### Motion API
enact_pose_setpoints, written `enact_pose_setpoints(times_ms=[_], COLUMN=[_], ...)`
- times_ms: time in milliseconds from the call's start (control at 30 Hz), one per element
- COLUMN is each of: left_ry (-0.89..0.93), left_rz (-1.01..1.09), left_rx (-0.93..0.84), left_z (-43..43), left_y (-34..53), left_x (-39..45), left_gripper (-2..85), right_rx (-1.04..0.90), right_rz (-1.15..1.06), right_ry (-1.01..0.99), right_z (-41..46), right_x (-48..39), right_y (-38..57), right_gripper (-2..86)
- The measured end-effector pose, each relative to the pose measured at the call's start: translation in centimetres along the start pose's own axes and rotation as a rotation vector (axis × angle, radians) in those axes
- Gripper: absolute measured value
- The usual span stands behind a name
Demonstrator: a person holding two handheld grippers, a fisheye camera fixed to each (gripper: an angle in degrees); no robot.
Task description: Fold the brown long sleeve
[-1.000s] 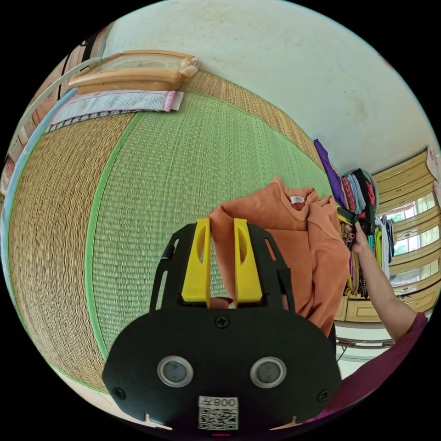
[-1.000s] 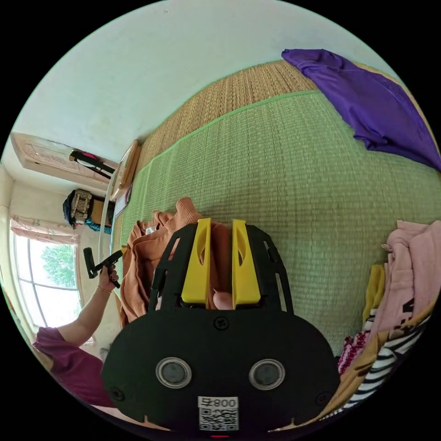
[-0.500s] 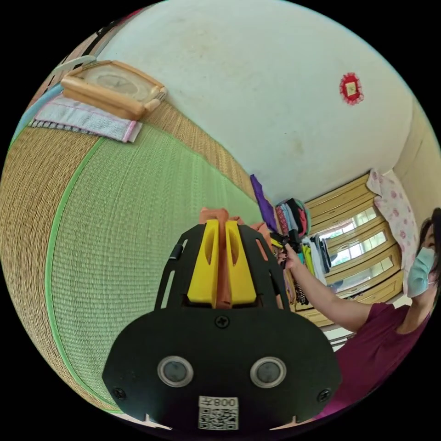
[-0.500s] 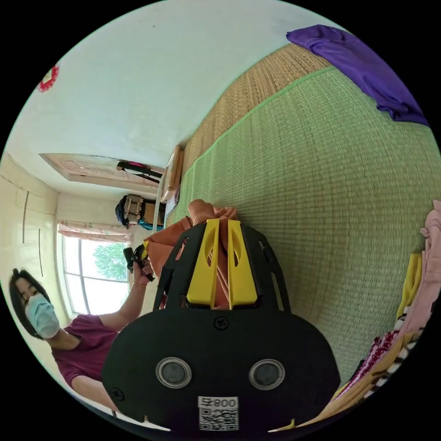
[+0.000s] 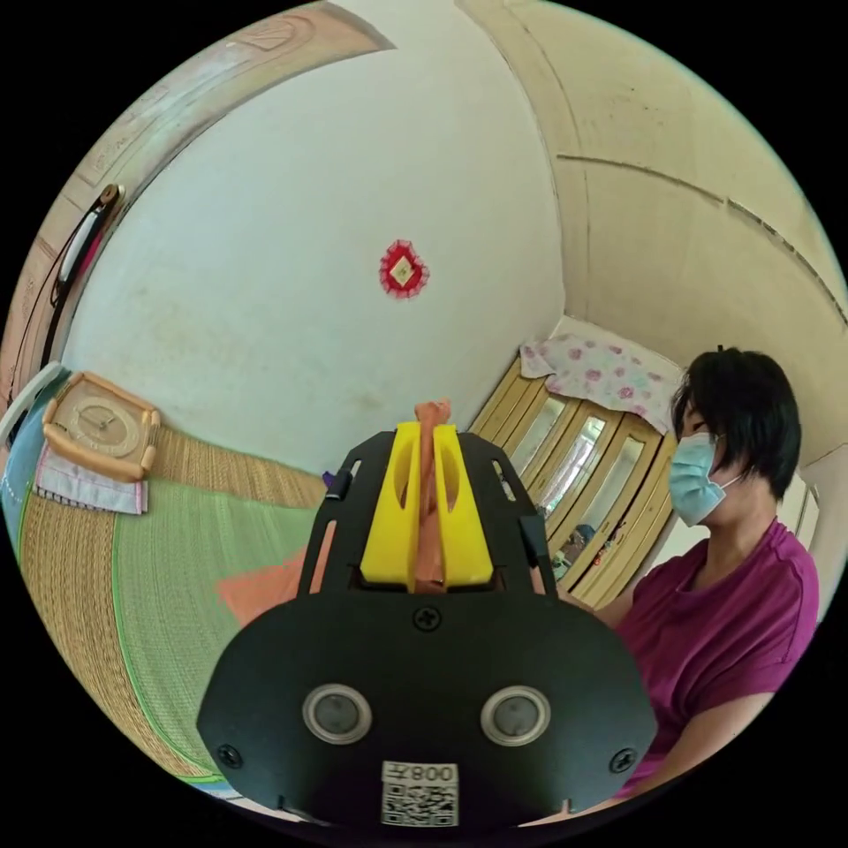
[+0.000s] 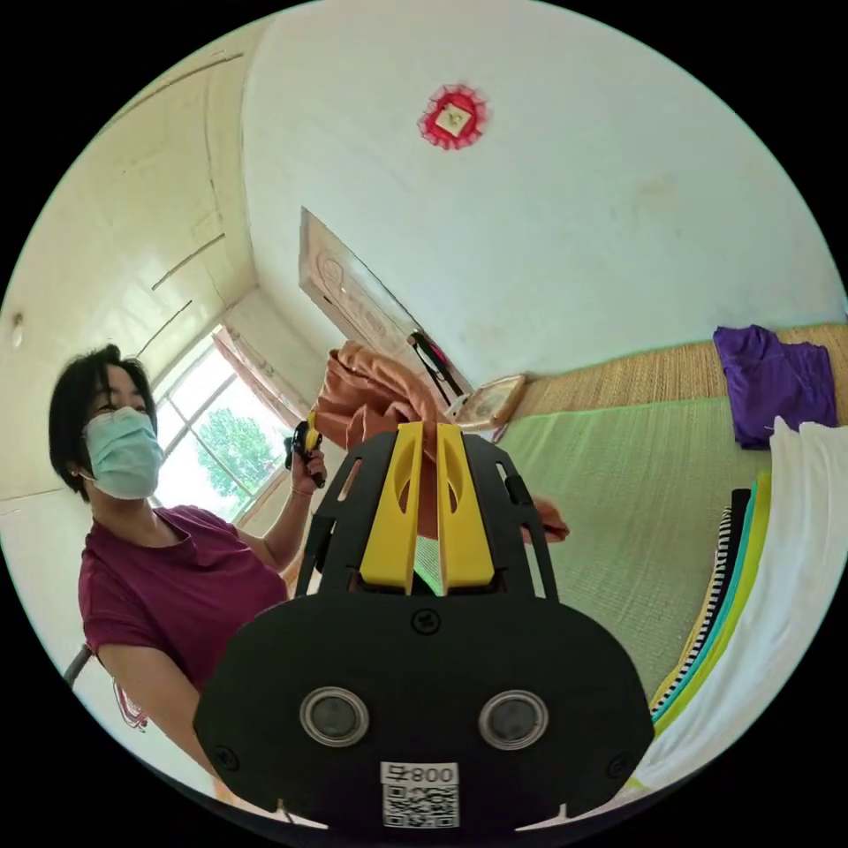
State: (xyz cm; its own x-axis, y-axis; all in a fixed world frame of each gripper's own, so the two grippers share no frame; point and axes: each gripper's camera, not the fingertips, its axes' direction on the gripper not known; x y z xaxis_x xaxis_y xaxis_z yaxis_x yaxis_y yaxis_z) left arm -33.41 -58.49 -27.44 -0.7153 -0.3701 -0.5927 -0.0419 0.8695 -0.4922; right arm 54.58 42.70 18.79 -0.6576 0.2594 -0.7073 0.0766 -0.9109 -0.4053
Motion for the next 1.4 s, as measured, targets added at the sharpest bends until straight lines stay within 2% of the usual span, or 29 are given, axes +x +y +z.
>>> enact_pose_setpoints(times_ms=[67, 267, 400, 700, 833, 1167, 1400], left_ry=[0.015, 0.033, 0.083, 0.167, 0.124, 0.050, -0.014], left_rz=[0.037, 0.187, 0.265, 0.421, 0.509, 0.619, 0.538], left_rx=[0.048, 0.083, 0.089, 0.283, 0.343, 0.393, 0.336], left_z=[-3.7, -12.5, -17.5, -30.1, -34.0, -36.2, -30.7], left_y=[-1.1, -3.3, -3.1, -3.1, -2.9, -3.9, -7.5], left_x=[3.0, 13.2, 18.9, 28.5, 32.0, 33.2, 25.6], left_gripper=[2.0, 1.9, 1.8, 1.9, 2.0, 2.1, 2.4], right_rx=[0.117, 0.304, 0.371, 0.526, 0.561, 0.624, 0.588], right_rz=[-0.045, -0.168, -0.243, -0.475, -0.574, -0.702, -0.651], right_ry=[-0.039, -0.108, -0.078, -0.109, -0.113, -0.007, 0.070], right_z=[-4.4, -12.0, -15.6, -21.6, -22.4, -20.5, -14.5], right_x=[-4.8, -16.0, -22.3, -35.8, -41.0, -47.4, -43.9], right_y=[2.2, 7.6, 10.6, 17.5, 18.8, 17.6, 9.8], right_gripper=[2.1, 2.1, 2.0, 1.8, 1.8, 1.7, 1.8])
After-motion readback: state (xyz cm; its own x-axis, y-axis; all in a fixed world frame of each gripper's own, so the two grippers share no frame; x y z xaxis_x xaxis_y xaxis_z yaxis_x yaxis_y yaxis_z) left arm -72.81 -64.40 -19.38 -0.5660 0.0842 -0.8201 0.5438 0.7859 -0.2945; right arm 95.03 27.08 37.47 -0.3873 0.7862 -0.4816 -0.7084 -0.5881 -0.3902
